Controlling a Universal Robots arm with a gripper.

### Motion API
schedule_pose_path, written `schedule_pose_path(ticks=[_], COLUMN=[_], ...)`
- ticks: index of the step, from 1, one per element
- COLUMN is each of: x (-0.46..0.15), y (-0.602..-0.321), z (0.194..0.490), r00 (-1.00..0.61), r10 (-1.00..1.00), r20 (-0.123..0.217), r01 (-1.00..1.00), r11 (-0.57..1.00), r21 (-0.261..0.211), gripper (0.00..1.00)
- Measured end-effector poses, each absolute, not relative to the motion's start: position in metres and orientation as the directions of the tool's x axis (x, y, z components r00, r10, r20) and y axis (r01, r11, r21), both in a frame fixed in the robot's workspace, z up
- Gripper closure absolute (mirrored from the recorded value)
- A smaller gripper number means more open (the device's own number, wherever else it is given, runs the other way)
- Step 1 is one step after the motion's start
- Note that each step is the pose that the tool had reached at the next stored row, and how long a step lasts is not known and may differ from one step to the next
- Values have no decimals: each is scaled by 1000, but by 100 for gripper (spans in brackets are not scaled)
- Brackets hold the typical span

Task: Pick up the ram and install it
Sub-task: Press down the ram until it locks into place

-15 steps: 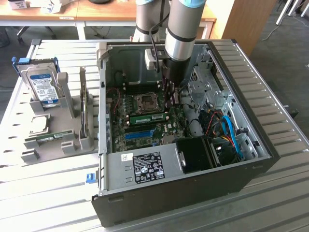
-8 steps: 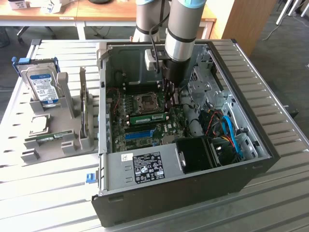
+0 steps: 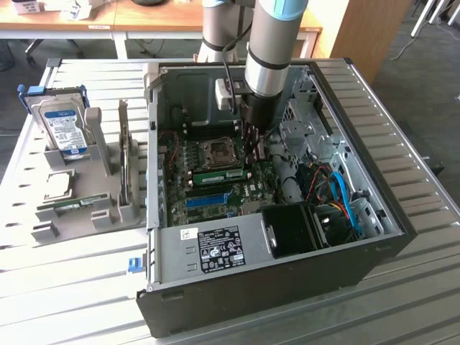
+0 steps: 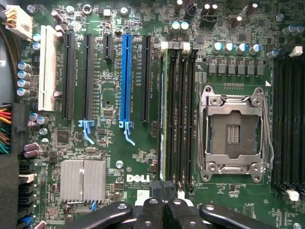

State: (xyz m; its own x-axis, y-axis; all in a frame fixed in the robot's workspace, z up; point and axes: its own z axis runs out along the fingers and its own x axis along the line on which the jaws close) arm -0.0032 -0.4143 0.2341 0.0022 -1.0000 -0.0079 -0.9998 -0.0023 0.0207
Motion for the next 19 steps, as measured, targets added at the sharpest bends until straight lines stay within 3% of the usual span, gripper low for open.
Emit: schedule_pose_path(ticks=[19], x=[-1], y=[-408], z=[233], r00=[2], r10=[-1000], r20=[-8], r01=[-1000], r11=[-2], r21=[21], gripper=[89])
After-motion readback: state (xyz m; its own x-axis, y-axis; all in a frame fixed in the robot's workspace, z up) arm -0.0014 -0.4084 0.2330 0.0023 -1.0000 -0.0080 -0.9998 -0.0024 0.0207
